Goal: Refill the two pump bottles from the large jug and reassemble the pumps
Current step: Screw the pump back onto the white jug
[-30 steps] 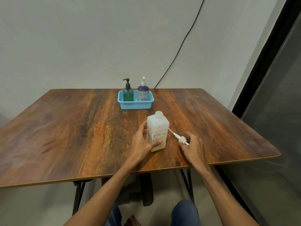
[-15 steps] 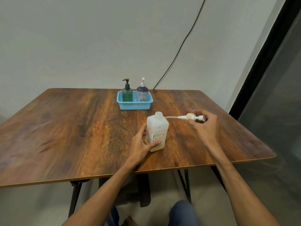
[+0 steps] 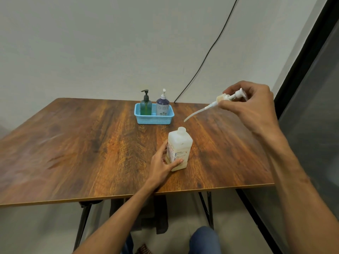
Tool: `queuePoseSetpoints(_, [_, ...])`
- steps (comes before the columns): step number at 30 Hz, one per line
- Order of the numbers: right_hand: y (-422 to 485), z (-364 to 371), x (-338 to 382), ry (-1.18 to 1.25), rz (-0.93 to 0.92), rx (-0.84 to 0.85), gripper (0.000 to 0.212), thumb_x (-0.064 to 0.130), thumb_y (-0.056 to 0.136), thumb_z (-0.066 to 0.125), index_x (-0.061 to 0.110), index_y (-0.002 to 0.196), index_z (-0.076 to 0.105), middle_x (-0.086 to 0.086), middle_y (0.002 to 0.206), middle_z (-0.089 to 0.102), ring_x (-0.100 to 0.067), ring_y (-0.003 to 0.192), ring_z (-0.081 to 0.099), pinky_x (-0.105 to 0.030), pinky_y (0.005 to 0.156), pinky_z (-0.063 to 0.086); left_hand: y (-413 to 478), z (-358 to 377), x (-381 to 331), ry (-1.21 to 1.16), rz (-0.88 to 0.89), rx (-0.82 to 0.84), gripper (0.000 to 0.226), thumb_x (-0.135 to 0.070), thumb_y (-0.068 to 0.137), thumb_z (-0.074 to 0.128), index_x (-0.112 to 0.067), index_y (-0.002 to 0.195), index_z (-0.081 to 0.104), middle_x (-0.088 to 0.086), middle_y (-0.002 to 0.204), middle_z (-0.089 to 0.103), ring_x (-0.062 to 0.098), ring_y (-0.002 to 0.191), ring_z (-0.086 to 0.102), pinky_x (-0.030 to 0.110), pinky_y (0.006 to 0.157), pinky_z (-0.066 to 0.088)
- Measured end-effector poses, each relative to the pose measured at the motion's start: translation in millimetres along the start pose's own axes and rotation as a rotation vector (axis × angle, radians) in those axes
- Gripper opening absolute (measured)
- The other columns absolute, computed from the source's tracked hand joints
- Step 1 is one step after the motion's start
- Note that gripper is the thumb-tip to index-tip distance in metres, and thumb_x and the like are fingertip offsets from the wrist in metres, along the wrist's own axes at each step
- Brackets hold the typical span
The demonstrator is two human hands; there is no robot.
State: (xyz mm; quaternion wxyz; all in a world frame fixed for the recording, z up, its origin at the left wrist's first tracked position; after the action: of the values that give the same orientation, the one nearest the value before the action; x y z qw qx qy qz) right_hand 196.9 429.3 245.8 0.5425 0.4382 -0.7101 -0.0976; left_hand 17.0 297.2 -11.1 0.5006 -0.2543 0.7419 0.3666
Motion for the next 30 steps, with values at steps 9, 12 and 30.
queuePoseSetpoints(9, [15, 14, 12, -0.051, 0.000, 0.131, 0.010, 0.021, 0.067, 0.080, 0.020, 0.073, 0.073, -0.001, 0.070, 0.071, -0.017, 0.070, 0.068, -0.045, 0.071, 0.062, -1, 0, -1, -0.005, -0.003, 0.005, 0.084, -0.031, 0.080, 0.084, -0.046, 0.144, 0.031, -0.025, 0.137, 0.047, -0.006, 0.122, 0.049, 0.013, 0.090, 0.047])
queuePoseSetpoints(12, [17, 23, 10, -0.075, 0.014, 0.176, 0.011, 0.022, 0.067, 0.081, 0.020, 0.073, 0.073, -0.001, 0.071, 0.072, -0.019, 0.073, 0.070, -0.048, 0.071, 0.062, -1, 0, 0, -0.015, -0.004, 0.003, 0.085, -0.029, 0.080, 0.084, -0.043, 0.146, 0.032, -0.018, 0.143, 0.047, -0.001, 0.127, 0.048, 0.015, 0.092, 0.048])
queuePoseSetpoints(30, [24, 65, 3, -0.170, 0.029, 0.396, 0.029, 0.014, 0.063, 0.090, 0.013, 0.086, 0.072, -0.001, 0.085, 0.071, -0.015, 0.076, 0.065, -0.030, 0.065, 0.052, -1, 1, 0, 0.009, 0.009, -0.015, 0.089, -0.031, 0.079, 0.085, -0.033, 0.152, 0.034, -0.006, 0.150, 0.050, 0.008, 0.133, 0.050, 0.036, 0.105, 0.050])
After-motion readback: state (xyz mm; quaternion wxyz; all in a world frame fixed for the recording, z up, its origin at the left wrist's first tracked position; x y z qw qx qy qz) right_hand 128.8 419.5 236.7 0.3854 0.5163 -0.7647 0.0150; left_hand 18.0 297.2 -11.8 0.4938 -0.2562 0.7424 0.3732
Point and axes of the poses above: each hand's wrist, its own y-axis towards the middle knuckle, its own z-axis out of the palm, x = y × z, the point moved 6 cm from there along y, towards the middle knuckle
